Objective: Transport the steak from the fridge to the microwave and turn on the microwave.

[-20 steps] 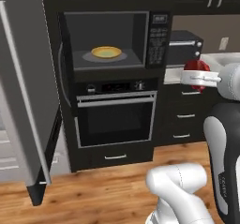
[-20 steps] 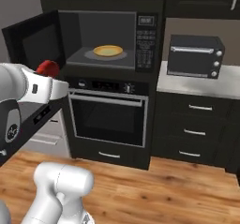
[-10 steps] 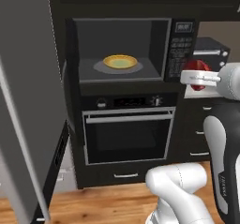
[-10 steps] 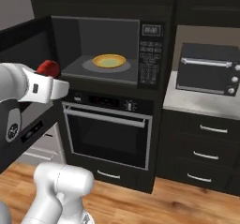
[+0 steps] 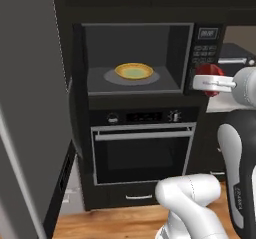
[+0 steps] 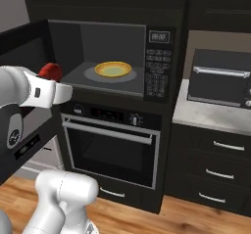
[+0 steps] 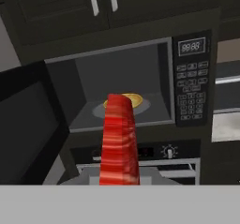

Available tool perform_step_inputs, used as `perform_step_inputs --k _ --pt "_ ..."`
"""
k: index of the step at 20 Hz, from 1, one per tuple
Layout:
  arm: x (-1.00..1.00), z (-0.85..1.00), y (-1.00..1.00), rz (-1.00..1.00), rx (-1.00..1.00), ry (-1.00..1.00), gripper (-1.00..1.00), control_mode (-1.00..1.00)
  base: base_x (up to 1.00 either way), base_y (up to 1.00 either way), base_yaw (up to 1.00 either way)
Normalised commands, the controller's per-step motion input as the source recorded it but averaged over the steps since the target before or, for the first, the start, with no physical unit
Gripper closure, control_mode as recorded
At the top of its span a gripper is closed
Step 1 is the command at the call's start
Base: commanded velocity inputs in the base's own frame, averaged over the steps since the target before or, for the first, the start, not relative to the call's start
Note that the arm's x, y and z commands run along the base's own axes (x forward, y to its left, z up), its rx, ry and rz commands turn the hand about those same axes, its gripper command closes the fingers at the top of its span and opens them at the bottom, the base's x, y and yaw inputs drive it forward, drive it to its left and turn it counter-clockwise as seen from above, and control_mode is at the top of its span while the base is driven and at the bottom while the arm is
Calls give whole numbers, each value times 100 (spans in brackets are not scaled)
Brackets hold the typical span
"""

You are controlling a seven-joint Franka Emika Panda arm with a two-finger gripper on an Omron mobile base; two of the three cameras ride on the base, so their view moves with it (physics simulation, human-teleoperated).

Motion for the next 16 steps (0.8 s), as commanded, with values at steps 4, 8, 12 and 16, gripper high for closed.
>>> perform_step_inputs --k 4,8,12,16 --pt "0 0 0 0 0 0 100 100 44 39 0" --pt "0 0 0 0 0 0 100 100 35 46 0" --pt "0 0 0 0 0 0 100 100 47 16 0" --pt "0 0 0 0 0 0 100 100 34 0 0"
